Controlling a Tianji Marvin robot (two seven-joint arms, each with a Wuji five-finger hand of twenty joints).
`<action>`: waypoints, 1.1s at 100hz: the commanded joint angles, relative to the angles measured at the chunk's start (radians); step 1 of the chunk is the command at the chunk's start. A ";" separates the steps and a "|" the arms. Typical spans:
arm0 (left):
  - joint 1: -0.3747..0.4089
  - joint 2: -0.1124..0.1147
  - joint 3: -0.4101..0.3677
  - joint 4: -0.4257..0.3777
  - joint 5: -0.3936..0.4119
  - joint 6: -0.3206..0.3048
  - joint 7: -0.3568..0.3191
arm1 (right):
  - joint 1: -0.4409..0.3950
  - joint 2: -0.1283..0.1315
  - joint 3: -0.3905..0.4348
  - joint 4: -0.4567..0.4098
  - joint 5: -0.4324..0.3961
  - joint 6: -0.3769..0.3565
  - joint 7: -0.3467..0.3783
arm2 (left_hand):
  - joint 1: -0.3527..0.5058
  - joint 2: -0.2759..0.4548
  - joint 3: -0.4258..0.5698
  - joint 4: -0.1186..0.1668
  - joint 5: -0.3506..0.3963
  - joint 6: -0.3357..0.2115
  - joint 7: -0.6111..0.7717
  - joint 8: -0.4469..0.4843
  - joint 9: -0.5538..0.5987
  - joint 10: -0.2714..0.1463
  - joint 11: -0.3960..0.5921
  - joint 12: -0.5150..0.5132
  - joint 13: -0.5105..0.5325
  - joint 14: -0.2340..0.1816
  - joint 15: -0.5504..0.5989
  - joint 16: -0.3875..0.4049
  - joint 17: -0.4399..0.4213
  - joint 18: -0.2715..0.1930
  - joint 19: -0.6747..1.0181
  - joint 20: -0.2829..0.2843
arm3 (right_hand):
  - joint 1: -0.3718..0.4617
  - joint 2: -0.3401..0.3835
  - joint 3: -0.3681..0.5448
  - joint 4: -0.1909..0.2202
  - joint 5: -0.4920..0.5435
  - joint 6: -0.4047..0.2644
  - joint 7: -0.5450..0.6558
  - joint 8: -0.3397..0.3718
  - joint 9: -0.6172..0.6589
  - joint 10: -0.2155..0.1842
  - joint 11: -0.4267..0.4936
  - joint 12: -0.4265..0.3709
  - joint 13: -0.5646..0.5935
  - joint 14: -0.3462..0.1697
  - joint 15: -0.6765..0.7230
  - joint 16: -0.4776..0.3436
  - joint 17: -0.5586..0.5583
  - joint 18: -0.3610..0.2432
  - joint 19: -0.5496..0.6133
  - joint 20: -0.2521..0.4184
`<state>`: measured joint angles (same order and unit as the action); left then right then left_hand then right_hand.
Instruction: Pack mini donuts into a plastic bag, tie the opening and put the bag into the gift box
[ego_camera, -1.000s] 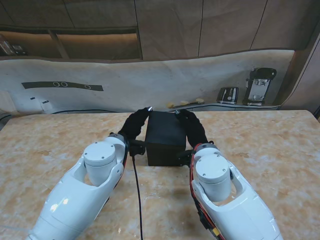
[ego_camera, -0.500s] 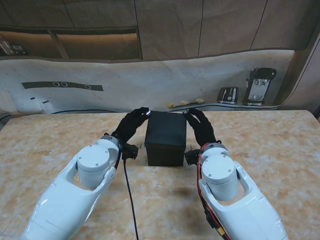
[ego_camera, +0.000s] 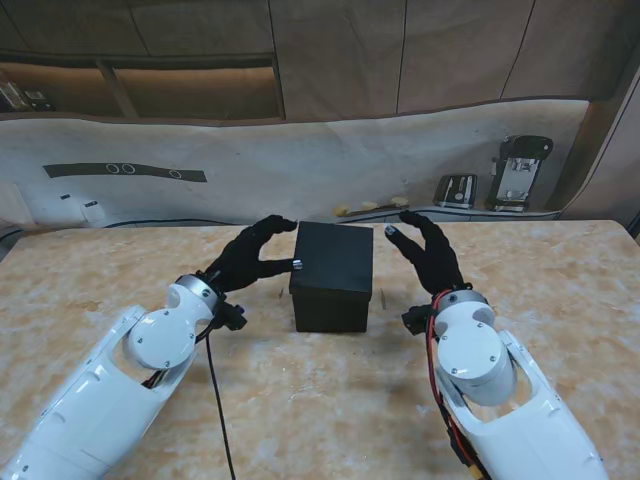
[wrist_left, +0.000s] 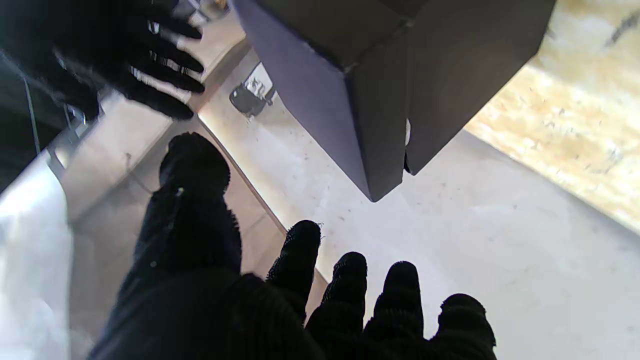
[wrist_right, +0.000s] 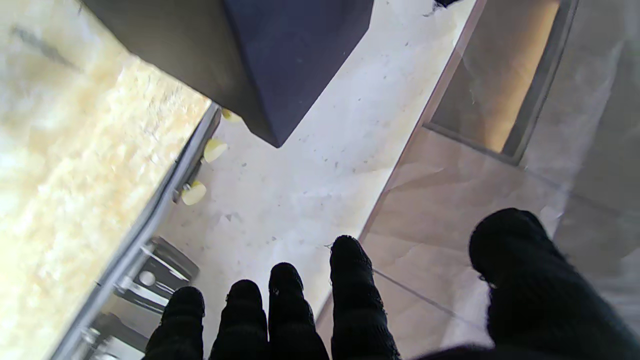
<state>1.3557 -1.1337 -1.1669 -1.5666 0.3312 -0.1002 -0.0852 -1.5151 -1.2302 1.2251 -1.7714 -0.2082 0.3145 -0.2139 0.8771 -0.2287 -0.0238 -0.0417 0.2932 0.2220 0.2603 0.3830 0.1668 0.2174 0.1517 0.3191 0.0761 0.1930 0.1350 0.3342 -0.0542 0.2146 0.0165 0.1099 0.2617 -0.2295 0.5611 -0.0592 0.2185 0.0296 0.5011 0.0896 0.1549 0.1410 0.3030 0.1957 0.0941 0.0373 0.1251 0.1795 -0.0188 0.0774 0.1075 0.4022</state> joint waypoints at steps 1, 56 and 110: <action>-0.011 0.014 -0.005 0.002 0.011 -0.011 -0.016 | -0.023 0.018 0.015 0.008 -0.001 -0.014 0.008 | 0.016 -0.032 0.006 0.020 -0.036 0.000 0.035 0.009 -0.004 -0.007 0.013 0.008 0.009 0.001 0.008 0.015 -0.004 -0.028 0.007 0.031 | -0.021 -0.037 0.018 -0.002 -0.015 -0.010 0.008 0.009 0.021 -0.013 0.010 -0.005 0.014 -0.030 0.010 0.019 -0.014 -0.040 0.013 0.029; -0.084 0.038 0.100 0.087 0.274 -0.185 0.022 | -0.113 0.041 0.069 0.016 -0.107 -0.078 0.022 | 0.039 -0.110 0.020 0.031 -0.127 0.004 0.019 0.003 -0.036 0.011 -0.035 -0.001 -0.030 0.017 -0.001 -0.002 -0.011 -0.001 -0.023 0.054 | -0.012 -0.130 0.126 0.002 -0.030 -0.010 0.029 0.016 0.016 -0.013 0.026 0.000 0.017 -0.033 0.029 0.009 -0.033 -0.031 0.051 0.068; -0.112 0.029 0.213 0.150 0.463 -0.155 0.190 | -0.151 0.041 0.077 0.019 -0.123 -0.080 0.007 | 0.102 -0.151 0.024 0.041 -0.163 -0.008 -0.169 0.040 -0.079 0.064 -0.163 -0.134 -0.067 0.059 -0.140 -0.108 -0.018 0.075 -0.051 -0.121 | -0.009 -0.150 0.153 0.010 -0.073 -0.010 0.025 0.012 0.018 -0.018 0.005 -0.010 0.013 -0.038 0.018 0.010 -0.030 -0.019 0.031 0.049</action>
<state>1.2479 -1.1012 -0.9569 -1.4159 0.8004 -0.2441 0.1281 -1.6504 -1.1853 1.3042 -1.7535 -0.3311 0.2348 -0.2176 0.9473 -0.3510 -0.0120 -0.0314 0.1661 0.2186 0.1319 0.4087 0.1308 0.2693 0.0090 0.2039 0.0365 0.2444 0.0309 0.2568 -0.0572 0.2710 -0.0129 0.0102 0.2614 -0.3463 0.7023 -0.0591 0.1817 0.0296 0.5305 0.1021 0.1552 0.1417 0.3245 0.1973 0.1031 0.0373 0.1524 0.1797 -0.0373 0.0738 0.1560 0.4569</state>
